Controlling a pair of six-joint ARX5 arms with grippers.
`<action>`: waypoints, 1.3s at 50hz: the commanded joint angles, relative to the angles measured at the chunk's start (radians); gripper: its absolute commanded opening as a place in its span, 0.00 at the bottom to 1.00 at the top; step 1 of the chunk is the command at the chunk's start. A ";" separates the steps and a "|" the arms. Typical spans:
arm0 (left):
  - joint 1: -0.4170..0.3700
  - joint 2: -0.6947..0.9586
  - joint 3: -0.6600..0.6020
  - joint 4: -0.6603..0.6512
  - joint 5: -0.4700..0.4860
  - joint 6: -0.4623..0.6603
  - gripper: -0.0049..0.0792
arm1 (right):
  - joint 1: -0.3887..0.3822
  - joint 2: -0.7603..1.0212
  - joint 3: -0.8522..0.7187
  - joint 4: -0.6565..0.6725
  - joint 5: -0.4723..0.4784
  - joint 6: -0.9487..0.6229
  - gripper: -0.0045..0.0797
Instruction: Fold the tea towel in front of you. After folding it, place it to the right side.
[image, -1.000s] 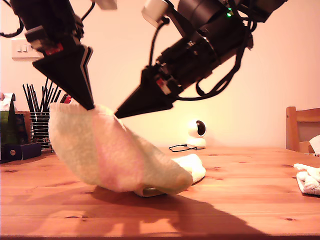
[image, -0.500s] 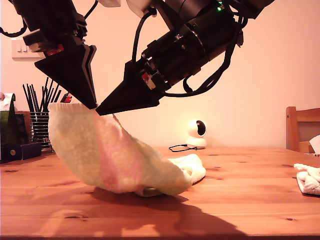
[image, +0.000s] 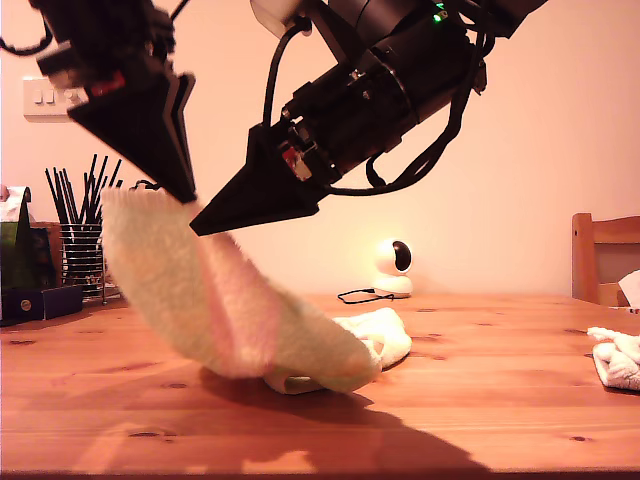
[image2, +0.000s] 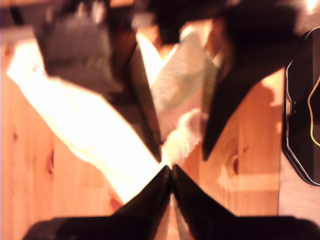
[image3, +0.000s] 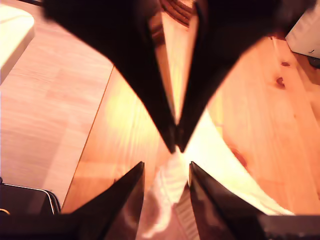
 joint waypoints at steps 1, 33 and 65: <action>-0.009 -0.016 -0.013 -0.001 0.001 0.006 0.03 | 0.010 0.039 -0.010 0.002 -0.008 0.004 0.35; 0.005 -0.023 -0.013 -0.016 -0.109 0.055 0.03 | 0.010 0.043 -0.010 -0.071 0.005 0.002 0.35; 0.051 -0.023 -0.013 0.004 -0.093 0.039 0.03 | 0.007 0.042 -0.010 -0.061 0.077 0.000 0.04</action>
